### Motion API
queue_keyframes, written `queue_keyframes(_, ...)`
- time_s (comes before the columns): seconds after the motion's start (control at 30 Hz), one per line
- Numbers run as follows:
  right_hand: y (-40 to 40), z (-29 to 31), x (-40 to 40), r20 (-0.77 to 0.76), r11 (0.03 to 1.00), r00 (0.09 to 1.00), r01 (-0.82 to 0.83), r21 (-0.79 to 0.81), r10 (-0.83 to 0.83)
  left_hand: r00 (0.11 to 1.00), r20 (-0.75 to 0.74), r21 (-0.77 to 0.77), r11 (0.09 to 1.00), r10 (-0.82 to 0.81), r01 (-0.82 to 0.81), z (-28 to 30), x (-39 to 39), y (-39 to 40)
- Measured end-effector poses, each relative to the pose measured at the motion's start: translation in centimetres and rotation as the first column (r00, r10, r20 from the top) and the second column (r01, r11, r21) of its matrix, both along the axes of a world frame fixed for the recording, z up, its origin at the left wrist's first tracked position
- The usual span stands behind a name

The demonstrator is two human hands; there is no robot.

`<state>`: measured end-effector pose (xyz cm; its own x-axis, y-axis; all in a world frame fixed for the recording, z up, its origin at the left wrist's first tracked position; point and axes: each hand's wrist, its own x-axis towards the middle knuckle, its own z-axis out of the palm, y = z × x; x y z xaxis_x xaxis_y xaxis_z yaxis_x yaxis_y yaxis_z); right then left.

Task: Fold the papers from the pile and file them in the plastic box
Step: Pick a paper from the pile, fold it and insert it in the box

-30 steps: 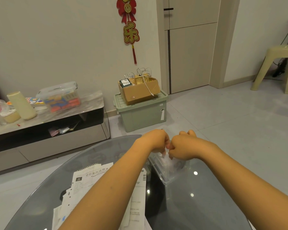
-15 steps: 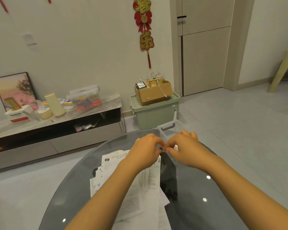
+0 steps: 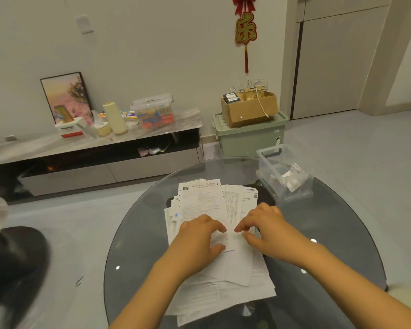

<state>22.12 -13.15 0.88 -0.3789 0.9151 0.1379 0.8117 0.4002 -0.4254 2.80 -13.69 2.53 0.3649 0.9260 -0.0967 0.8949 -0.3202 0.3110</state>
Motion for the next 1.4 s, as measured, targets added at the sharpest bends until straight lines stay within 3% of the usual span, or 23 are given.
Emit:
queue_keyframes(0.23, -0.2, -2.7, 0.0, -0.061, 0.996, 0.998, -0.034, -0.088, 0.029, 0.991, -0.125, -0.173, 0.983, 0.042, -0.063, -2.5, -1.2, -0.8)
queue_keyframes(0.37, 0.0, -3.4, -0.2, -0.025, 0.995, 0.997, -0.071, -0.073, 0.069, 0.99, -0.137, -0.08, 0.997, -0.016, 0.005, -3.0, -1.1, -0.6)
queue_keyframes(0.47, 0.1, -3.7, -0.6, -0.075, 1.0, 0.997, 0.007, -0.013, -0.008, 0.993, -0.116, -0.007, 1.0, -0.03, 0.03, -3.0, -1.3, -0.3)
queue_keyframes(0.57, 0.2, -4.0, -0.6, -0.193, 0.996, 0.977, 0.084, -0.028, -0.088, 0.997, -0.066, 0.045, 0.998, -0.044, 0.047, -2.7, -1.3, -0.2)
queue_keyframes(0.77, 0.4, -3.9, -0.3, -0.275, 1.0, 0.961, 0.022, -0.022, -0.027, 0.993, 0.098, 0.094, 0.994, -0.063, 0.054, -2.3, -1.2, -0.7)
queue_keyframes(0.93, -0.1, -3.2, 0.0, -0.283, 0.988, 0.956, 0.042, -0.149, -0.084, 0.959, 0.281, -0.073, 0.997, 0.033, -0.013, -2.1, -1.9, -0.7)
queue_keyframes(1.17, -0.3, -2.7, 0.1, -0.44, 0.965, 0.877, 0.091, -0.244, -0.194, 0.869, 0.468, -0.321, 0.947, 0.161, -0.002, -1.0, -2.8, -0.3)
queue_keyframes(1.4, -0.2, -3.1, -0.2, -0.534, 0.958, 0.812, 0.102, -0.267, -0.236, 0.816, 0.468, -0.264, 0.935, 0.34, -0.238, -2.4, -1.7, 0.4)
